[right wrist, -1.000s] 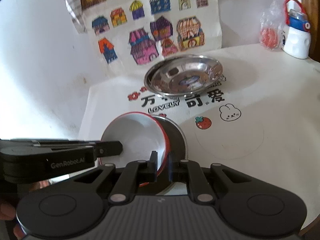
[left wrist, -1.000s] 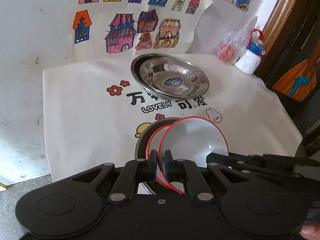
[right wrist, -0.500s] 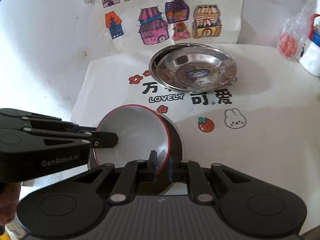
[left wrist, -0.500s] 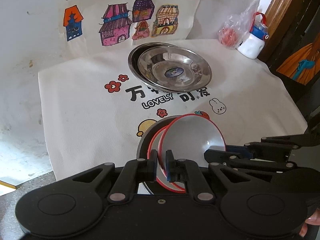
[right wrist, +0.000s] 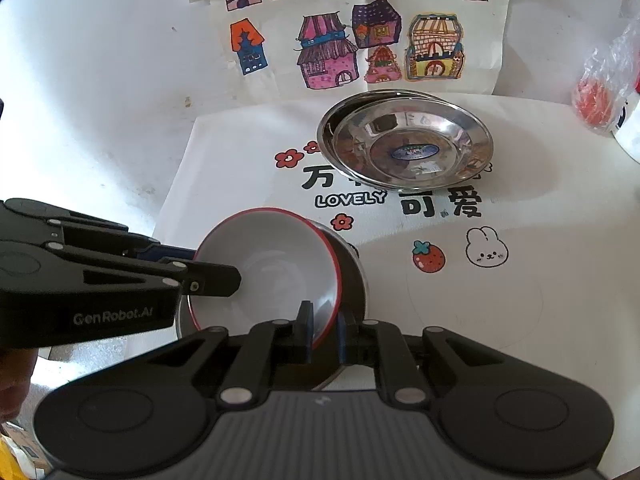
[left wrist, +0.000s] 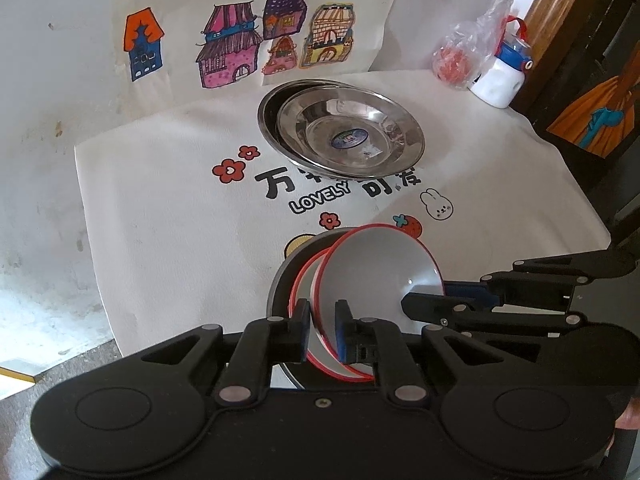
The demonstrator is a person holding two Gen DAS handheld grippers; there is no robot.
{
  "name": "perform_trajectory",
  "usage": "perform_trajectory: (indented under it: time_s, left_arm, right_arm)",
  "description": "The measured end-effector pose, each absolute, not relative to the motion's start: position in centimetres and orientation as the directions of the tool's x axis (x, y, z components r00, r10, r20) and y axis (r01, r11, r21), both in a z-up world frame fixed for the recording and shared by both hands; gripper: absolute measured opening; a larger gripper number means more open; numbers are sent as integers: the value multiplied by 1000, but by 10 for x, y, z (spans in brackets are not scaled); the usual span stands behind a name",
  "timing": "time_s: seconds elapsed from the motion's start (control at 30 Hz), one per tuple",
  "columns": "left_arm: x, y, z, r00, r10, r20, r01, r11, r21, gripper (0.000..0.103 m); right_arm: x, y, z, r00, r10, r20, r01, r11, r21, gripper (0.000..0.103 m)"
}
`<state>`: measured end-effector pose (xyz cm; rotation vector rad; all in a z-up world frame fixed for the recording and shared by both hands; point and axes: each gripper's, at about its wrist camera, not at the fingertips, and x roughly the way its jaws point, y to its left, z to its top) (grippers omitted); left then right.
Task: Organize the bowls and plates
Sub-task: 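Lower the small bowl into the white bowl and open both grippers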
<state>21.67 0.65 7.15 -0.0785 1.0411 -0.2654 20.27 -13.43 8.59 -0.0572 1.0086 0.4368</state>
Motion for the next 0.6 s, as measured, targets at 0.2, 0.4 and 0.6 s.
perform_trajectory:
  time_s: [0.2, 0.4, 0.6]
  left_arm:
    - [215, 7, 73, 476, -257, -841, 192, 964, -185, 14]
    - [214, 8, 75, 480, -251, -840, 195, 965, -176, 16]
    - [212, 9, 81, 501, -232, -834, 200, 968, -149, 27]
  right_arm:
    - [201, -136, 87, 463, 338, -820, -384, 910, 158, 13]
    - [199, -134, 87, 469, 344, -813, -395, 906, 155, 13]
    - [199, -131, 89, 483, 339, -807, -404, 904, 138, 14]
